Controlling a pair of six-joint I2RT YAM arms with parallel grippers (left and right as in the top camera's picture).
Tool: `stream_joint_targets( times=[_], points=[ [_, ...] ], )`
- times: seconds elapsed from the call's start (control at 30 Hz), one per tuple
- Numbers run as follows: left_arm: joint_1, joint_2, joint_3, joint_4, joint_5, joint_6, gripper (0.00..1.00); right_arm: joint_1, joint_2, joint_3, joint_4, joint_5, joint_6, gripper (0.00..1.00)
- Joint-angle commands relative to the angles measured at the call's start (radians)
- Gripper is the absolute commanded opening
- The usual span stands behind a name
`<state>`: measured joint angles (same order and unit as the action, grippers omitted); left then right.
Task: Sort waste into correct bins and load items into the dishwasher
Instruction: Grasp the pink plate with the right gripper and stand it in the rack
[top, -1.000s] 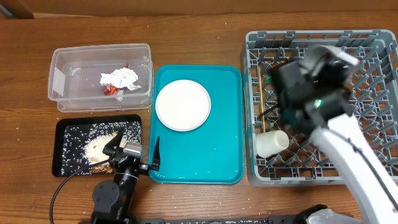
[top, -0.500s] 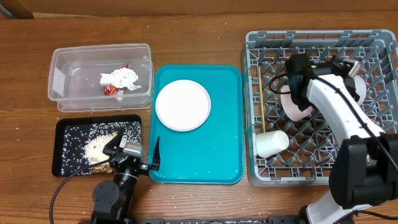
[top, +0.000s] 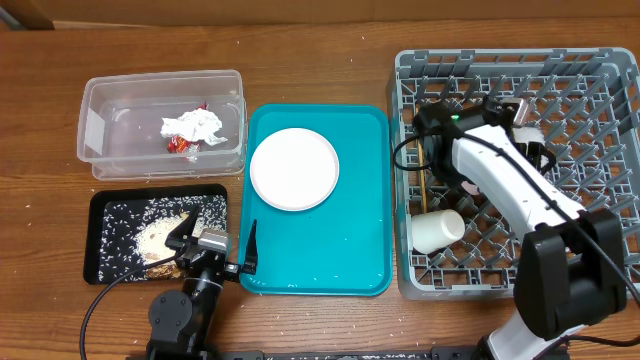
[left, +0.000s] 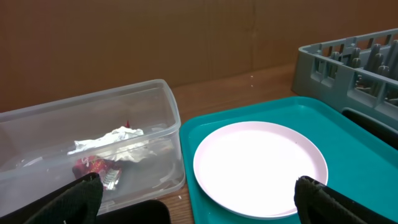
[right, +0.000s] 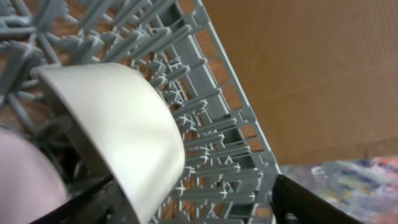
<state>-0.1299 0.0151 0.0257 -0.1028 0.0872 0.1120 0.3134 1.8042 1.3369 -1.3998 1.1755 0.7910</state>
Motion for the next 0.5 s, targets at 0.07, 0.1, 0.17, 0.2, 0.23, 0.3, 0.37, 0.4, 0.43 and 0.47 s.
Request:
stream_joint_targets(
  times=[0.07, 0.1, 0.17, 0.2, 0.23, 0.3, 0.37, 0.4, 0.43, 0.47],
  points=[
    [0.006, -0.011, -0.006, 0.003, 0.01, 0.016, 1.0, 0.092, -0.013, 0.205, -0.044, -0.257, 0.015, 0.87],
    [0.006, -0.011, -0.006, 0.003, 0.01, 0.015, 1.0, 0.111, -0.013, 0.251, -0.035, -0.377, -0.014, 0.88],
    [0.006, -0.011, -0.006, 0.003, 0.01, 0.015, 1.0, 0.137, -0.013, 0.308, 0.02, -0.632, -0.111, 0.87],
    [0.006, -0.011, -0.006, 0.003, 0.01, 0.015, 1.0, 0.146, -0.013, 0.319, 0.068, -0.778, -0.181, 0.86],
    [0.006, -0.011, -0.006, 0.003, 0.01, 0.015, 1.0, 0.155, -0.013, 0.319, 0.128, -0.955, -0.259, 0.85],
    [0.006, -0.011, -0.006, 0.003, 0.01, 0.015, 0.99, 0.164, -0.009, 0.305, 0.22, -1.214, -0.323, 0.82],
    [0.006, -0.011, -0.006, 0.003, 0.01, 0.015, 1.0, 0.17, -0.006, 0.272, 0.317, -1.376, -0.328, 0.8],
    [0.006, -0.011, -0.006, 0.003, 0.01, 0.015, 1.0, 0.174, -0.005, 0.251, 0.362, -1.405, -0.328, 0.8],
    [0.006, -0.011, -0.006, 0.003, 0.01, 0.015, 1.0, 0.177, -0.002, 0.226, 0.404, -1.41, -0.326, 0.8],
    [0.006, -0.011, -0.006, 0.003, 0.01, 0.015, 1.0, 0.181, 0.002, 0.2, 0.446, -1.409, -0.319, 0.8]
  ],
)
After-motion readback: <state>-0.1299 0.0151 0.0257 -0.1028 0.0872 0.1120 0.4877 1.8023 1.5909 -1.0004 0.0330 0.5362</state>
